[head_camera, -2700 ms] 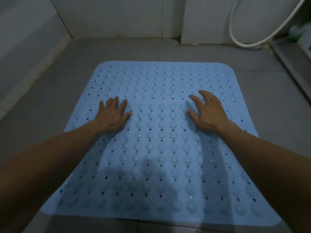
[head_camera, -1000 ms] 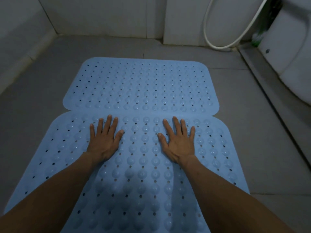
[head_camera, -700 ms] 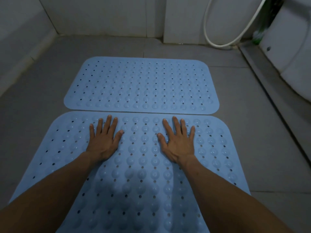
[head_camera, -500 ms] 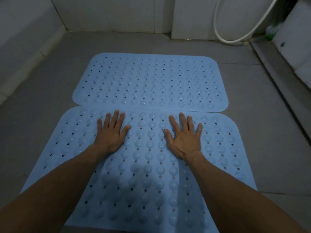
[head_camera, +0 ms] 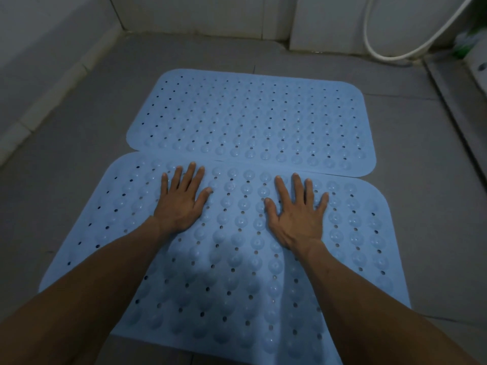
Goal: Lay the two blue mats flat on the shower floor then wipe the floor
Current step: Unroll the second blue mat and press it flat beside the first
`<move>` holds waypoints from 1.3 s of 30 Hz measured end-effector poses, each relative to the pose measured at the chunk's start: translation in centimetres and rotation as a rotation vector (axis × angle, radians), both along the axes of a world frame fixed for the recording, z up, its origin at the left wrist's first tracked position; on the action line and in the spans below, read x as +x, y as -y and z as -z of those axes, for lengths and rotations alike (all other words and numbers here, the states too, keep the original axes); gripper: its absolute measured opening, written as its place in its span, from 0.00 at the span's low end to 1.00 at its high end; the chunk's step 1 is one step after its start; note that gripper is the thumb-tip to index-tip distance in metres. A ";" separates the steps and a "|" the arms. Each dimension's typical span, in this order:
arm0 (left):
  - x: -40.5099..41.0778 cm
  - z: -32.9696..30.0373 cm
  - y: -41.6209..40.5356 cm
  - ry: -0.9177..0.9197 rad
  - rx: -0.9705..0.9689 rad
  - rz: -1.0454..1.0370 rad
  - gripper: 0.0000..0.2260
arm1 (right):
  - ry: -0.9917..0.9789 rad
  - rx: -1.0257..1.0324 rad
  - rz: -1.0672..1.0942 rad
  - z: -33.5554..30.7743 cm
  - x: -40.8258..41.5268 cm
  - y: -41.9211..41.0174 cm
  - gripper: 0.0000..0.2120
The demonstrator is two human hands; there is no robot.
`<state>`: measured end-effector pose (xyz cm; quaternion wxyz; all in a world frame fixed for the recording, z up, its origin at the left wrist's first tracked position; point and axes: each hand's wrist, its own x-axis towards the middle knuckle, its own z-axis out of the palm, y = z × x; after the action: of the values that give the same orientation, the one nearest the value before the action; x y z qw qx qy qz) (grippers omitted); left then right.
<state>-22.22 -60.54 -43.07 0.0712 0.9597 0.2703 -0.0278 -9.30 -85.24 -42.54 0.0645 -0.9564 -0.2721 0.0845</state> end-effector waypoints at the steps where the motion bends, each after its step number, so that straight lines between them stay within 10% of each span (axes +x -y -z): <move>1: -0.1 0.0 0.0 0.009 0.000 0.003 0.30 | 0.001 -0.002 0.000 -0.1 0.0 0.0 0.33; 28: -0.9 -0.8 -1.3 -0.010 -0.106 0.094 0.27 | 0.001 -0.103 -0.034 -1.1 -0.2 -1.0 0.33; 39: -5.0 -1.1 -8.7 0.027 -0.061 0.075 0.30 | -0.055 0.039 -0.081 -1.2 -7.0 -13.1 0.31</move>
<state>-27.21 -51.80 -41.95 0.1032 0.9669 0.2320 -0.0256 -16.30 -72.16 -41.32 0.0869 -0.9405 -0.3101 0.1080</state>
